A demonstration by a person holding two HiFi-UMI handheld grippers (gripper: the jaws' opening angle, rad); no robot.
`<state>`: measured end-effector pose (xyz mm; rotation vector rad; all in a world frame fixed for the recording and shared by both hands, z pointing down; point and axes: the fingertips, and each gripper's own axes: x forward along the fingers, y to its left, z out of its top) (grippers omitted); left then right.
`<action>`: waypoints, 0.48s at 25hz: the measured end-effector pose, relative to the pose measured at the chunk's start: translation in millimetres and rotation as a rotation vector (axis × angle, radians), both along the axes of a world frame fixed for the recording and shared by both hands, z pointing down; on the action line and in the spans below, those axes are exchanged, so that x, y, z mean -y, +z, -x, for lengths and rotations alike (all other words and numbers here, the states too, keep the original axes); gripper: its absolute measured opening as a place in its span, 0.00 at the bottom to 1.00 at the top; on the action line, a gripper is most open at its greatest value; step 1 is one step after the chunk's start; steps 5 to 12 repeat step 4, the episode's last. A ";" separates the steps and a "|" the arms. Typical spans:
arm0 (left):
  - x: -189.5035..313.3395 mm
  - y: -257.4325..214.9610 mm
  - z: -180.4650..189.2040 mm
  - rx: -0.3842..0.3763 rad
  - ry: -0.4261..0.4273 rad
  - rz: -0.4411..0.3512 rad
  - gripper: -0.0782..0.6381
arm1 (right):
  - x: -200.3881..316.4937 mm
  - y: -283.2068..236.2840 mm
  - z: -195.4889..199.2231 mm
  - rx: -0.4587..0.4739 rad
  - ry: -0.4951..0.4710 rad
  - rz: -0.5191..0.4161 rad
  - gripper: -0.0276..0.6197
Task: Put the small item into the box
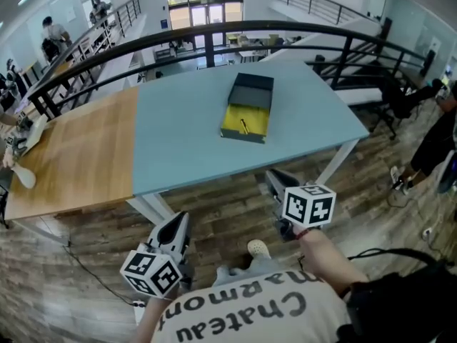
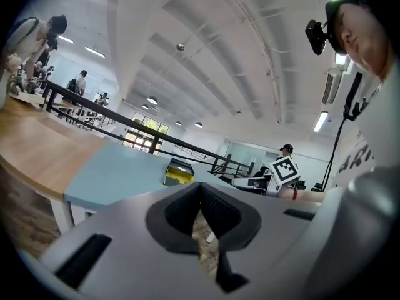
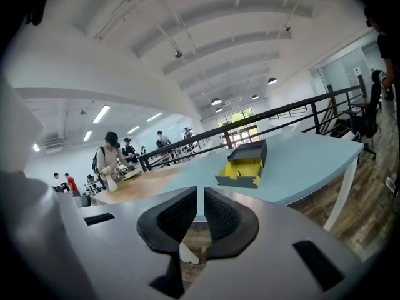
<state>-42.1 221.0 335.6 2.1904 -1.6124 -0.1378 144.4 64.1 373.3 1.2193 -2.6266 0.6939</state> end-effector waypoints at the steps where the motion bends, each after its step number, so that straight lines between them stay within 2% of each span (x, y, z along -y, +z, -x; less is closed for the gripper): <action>1: -2.8 0.0 1.0 0.001 0.000 0.000 0.11 | -3.3 0.5 0.0 0.000 0.002 -0.002 0.13; 12: -10.8 4.0 6.3 -0.002 0.002 -0.013 0.11 | -12.1 2.3 2.3 0.000 0.007 -0.010 0.13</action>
